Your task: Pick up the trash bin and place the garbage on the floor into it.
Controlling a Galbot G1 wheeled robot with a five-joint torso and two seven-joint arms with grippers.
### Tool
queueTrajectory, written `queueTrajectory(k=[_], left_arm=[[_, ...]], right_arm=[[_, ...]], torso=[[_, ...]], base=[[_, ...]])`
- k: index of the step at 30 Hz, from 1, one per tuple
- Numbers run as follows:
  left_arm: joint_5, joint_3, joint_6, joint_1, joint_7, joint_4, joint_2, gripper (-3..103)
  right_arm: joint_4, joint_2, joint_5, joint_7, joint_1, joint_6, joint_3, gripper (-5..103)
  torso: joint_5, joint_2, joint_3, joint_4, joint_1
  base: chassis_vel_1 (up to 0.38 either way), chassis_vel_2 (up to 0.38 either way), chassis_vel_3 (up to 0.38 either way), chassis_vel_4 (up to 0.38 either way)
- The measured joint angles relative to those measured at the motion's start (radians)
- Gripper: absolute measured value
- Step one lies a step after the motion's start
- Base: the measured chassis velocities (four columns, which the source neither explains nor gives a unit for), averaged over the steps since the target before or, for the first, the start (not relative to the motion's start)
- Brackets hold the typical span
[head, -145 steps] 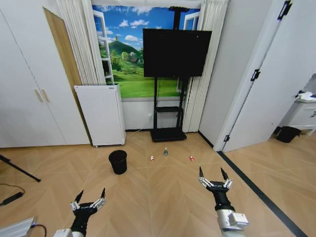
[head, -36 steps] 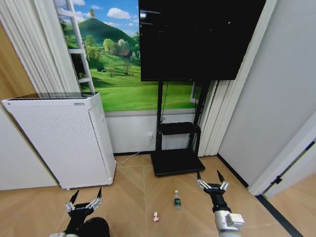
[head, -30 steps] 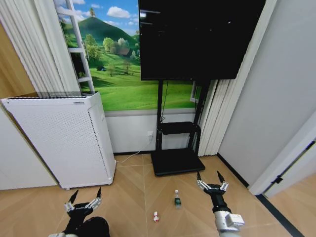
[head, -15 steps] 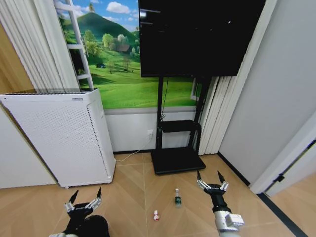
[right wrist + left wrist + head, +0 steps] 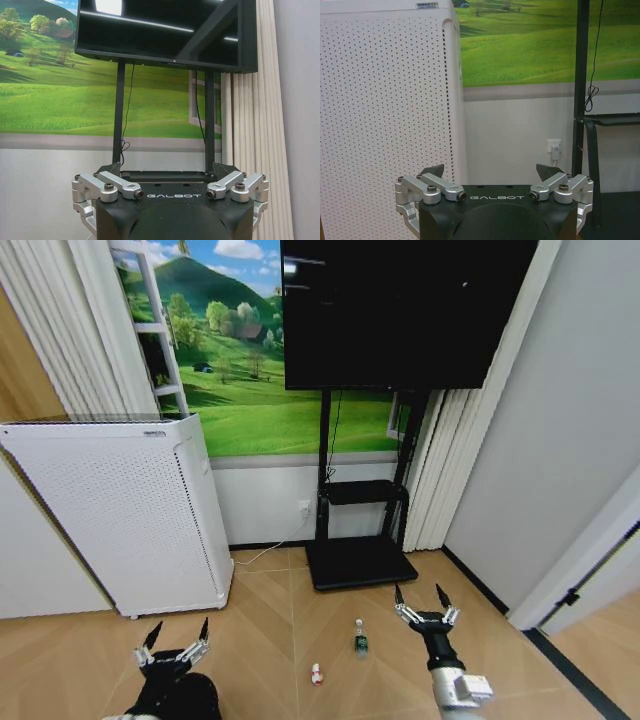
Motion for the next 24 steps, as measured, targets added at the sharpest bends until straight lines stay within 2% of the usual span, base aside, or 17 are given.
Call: queueTrajectory(k=[9, 12, 24], left_arm=[[-0.002, -0.001, -0.002, 0.002, -0.001, -0.002, 0.000, 100], [-0.003, -0.001, -0.003, 0.002, -0.001, -0.002, 0.000, 100], [-0.003, -0.001, -0.003, 0.002, -0.002, 0.000, 0.000, 100]], right_arm=[[0.001, 0.000, 0.002, -0.001, -0.001, 0.000, -0.002, 100], [0.001, -0.004, -0.010, -0.038, 0.000, 0.005, 0.006, 100], [-0.005, -0.006, -0.014, -0.053, 0.003, 0.010, 0.006, 100]], torso=[[0.0000, -0.033, -0.021, 0.0000, -0.012], [0.0000, -0.053, -0.032, 0.0000, -0.021], [0.0000, -0.098, -0.061, 0.0000, -0.037]], base=[[0.000, 0.000, 0.000, 0.000], [0.000, 0.000, 0.000, 0.000], [0.000, 0.000, 0.000, 0.000]])
